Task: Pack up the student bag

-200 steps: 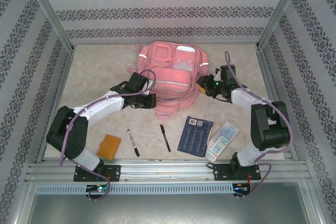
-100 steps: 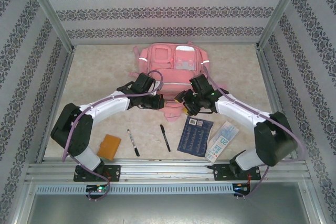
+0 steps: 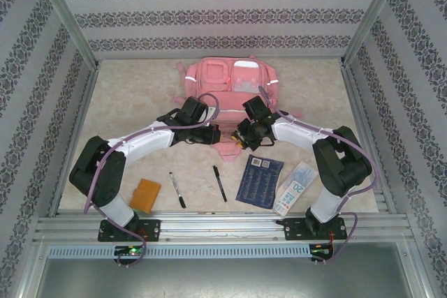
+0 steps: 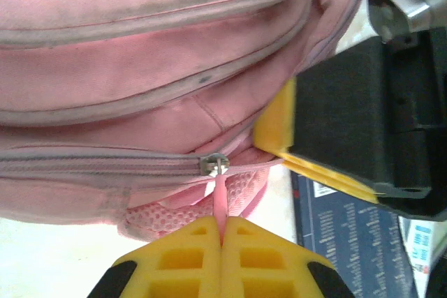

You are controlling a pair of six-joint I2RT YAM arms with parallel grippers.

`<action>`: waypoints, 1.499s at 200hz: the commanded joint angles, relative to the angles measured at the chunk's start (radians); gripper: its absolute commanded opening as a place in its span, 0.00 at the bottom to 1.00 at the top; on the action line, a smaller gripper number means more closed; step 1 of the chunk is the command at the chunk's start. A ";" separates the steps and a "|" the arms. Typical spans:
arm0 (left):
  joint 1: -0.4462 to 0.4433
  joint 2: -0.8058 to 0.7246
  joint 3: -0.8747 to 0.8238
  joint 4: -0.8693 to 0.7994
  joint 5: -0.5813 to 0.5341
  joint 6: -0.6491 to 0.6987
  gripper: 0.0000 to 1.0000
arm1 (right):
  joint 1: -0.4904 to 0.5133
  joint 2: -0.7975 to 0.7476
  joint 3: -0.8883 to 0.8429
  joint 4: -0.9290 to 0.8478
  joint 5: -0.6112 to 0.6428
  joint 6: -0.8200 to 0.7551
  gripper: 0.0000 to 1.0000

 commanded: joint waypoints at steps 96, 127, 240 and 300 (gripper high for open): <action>0.231 -0.194 -0.263 0.196 -0.109 0.089 0.00 | -0.291 -0.063 0.039 -0.036 -0.040 -0.444 0.30; 0.197 -0.158 -0.247 0.217 0.011 0.070 0.00 | -0.258 -0.144 0.075 -0.157 0.026 -0.460 0.59; -0.018 0.007 -0.137 0.531 0.072 -0.169 0.00 | 0.091 -0.123 0.015 -0.122 0.326 0.192 0.65; -0.026 0.018 -0.144 0.489 0.019 -0.106 0.00 | 0.034 0.044 0.064 -0.048 0.298 0.135 0.50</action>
